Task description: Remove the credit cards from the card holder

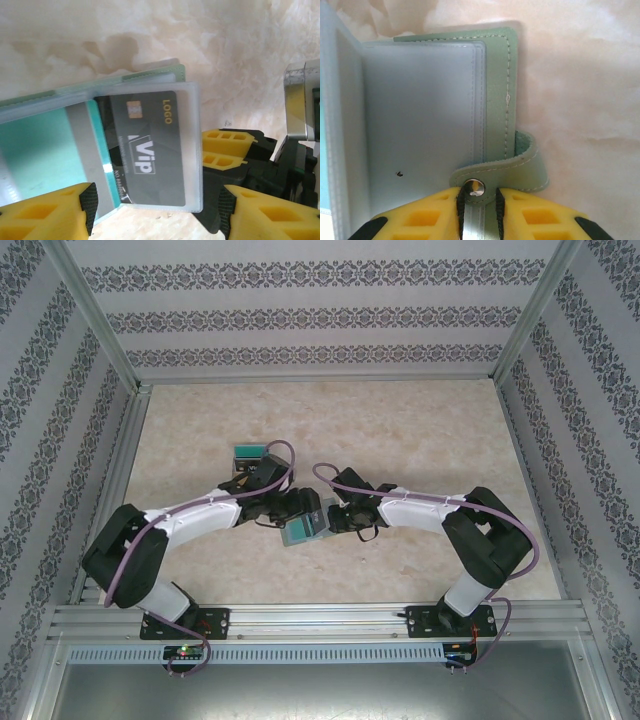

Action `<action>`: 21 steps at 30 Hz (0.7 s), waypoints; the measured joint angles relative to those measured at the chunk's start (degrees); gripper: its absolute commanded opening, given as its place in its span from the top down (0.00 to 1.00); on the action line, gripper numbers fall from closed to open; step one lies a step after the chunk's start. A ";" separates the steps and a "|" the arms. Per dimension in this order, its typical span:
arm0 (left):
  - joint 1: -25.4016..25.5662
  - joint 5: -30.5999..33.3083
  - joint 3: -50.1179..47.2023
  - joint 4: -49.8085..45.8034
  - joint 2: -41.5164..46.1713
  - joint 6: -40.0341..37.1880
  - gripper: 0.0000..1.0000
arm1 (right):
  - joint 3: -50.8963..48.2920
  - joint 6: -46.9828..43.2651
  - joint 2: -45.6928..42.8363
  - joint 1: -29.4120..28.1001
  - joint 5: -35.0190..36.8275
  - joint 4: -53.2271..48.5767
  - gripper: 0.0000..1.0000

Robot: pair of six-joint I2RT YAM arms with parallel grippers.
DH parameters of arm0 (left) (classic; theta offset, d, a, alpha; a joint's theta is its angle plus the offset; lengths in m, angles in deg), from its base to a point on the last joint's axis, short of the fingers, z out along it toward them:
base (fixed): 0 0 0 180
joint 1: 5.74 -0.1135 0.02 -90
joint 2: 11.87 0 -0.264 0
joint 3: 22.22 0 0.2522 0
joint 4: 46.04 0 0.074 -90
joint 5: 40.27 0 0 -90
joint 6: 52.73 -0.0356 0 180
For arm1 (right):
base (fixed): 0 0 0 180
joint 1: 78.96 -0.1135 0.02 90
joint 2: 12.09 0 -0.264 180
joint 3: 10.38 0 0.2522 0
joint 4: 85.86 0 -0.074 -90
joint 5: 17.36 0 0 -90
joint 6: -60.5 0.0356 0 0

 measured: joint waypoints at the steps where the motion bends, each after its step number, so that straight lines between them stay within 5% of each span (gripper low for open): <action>1: -0.09 0.81 -0.79 -0.28 1.07 0.33 0.44 | 0.00 0.00 -0.02 0.00 0.00 0.00 0.72; 4: -0.57 2.69 -3.34 -1.11 4.00 1.18 0.57 | 0.00 0.02 -0.11 0.00 -0.02 -0.02 0.72; 21: -1.49 2.27 -8.00 -0.96 1.09 1.62 0.59 | 5.70 -0.63 -0.42 -3.87 -2.56 -0.28 0.67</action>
